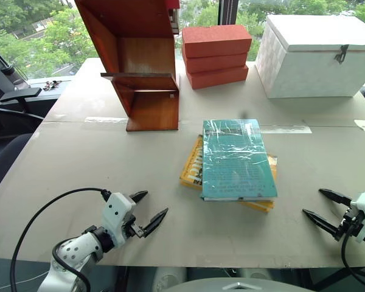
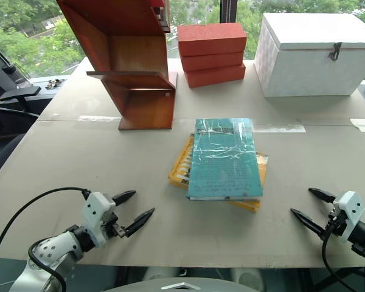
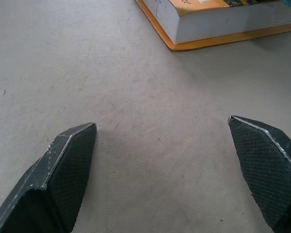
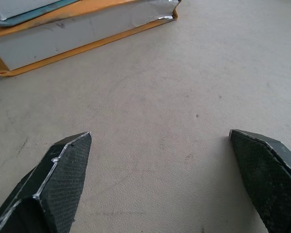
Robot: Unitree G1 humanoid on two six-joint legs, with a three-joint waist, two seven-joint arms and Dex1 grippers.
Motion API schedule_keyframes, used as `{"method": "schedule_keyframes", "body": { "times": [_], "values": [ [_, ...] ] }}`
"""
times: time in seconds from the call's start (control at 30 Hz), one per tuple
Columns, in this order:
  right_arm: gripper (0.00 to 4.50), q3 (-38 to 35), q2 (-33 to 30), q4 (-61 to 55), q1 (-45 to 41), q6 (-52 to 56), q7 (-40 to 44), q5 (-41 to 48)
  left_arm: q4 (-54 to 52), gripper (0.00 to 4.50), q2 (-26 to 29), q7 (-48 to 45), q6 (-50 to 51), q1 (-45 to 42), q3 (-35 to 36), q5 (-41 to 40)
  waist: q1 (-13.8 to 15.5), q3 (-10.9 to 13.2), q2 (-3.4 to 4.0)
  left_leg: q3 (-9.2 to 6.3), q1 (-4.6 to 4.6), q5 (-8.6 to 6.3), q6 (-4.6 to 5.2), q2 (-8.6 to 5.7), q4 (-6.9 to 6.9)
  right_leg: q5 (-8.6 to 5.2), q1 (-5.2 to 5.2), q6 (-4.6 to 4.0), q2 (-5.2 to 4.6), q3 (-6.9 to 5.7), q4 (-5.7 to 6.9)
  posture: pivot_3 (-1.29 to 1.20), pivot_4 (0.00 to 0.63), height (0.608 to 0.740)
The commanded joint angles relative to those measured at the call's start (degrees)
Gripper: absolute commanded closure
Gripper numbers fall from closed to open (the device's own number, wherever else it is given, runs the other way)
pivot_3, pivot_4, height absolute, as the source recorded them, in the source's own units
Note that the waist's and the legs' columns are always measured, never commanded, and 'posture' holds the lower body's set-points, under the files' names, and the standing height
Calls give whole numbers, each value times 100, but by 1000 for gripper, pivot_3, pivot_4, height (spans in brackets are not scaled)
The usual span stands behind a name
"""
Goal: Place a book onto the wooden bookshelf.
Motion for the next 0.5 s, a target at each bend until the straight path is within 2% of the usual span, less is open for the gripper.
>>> {"method": "schedule_keyframes", "body": {
  "times": [0.03, 0.5],
  "values": [
    [0, -54, -95, -51, -71, -17, 84, 90, 19, 20, -84, 103, -77, 56, 111, 18, -3, 0, 0, 0, 0, 0, 0, 0, 0, 0, 0, 0, 0, 0, 0, 0, 150, 740],
    [0, -104, -224, -198, -162, 261, 131, 133, 186, 20, -168, -33, -224, -157, -61, 43, 17, 8, -10, 2, -5, 0, 1, -1, 0, 0, 1, 0, 0, 0, 0, 0, 150, 740]
  ]
}}
